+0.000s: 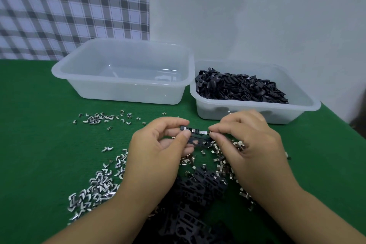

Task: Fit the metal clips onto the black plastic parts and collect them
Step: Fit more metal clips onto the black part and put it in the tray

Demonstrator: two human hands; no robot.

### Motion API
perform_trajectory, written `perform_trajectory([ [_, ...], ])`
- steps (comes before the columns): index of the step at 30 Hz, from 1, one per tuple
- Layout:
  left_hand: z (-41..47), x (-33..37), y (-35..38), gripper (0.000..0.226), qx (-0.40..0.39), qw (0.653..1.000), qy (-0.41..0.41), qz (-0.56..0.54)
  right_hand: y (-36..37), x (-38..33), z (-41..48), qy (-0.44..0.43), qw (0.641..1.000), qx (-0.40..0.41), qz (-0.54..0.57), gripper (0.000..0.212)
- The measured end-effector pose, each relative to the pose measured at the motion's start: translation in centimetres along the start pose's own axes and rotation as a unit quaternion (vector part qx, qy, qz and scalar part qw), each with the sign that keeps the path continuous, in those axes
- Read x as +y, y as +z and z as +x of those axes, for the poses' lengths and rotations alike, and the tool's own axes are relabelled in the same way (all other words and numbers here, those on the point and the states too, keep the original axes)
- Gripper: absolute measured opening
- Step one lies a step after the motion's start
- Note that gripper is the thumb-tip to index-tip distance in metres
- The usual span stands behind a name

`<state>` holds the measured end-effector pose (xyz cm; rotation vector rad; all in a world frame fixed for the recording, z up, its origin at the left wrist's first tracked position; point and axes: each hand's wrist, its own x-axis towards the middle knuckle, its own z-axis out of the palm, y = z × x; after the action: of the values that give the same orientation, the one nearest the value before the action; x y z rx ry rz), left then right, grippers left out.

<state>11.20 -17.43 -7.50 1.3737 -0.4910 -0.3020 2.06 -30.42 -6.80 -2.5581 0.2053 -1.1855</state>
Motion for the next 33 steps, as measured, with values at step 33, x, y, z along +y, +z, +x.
perform_trajectory([
  [33,-0.19,0.1,-0.06,0.026,-0.029,0.999,-0.009,-0.025,0.08,-0.4,0.16,0.057,0.996,-0.016,0.071,0.008],
])
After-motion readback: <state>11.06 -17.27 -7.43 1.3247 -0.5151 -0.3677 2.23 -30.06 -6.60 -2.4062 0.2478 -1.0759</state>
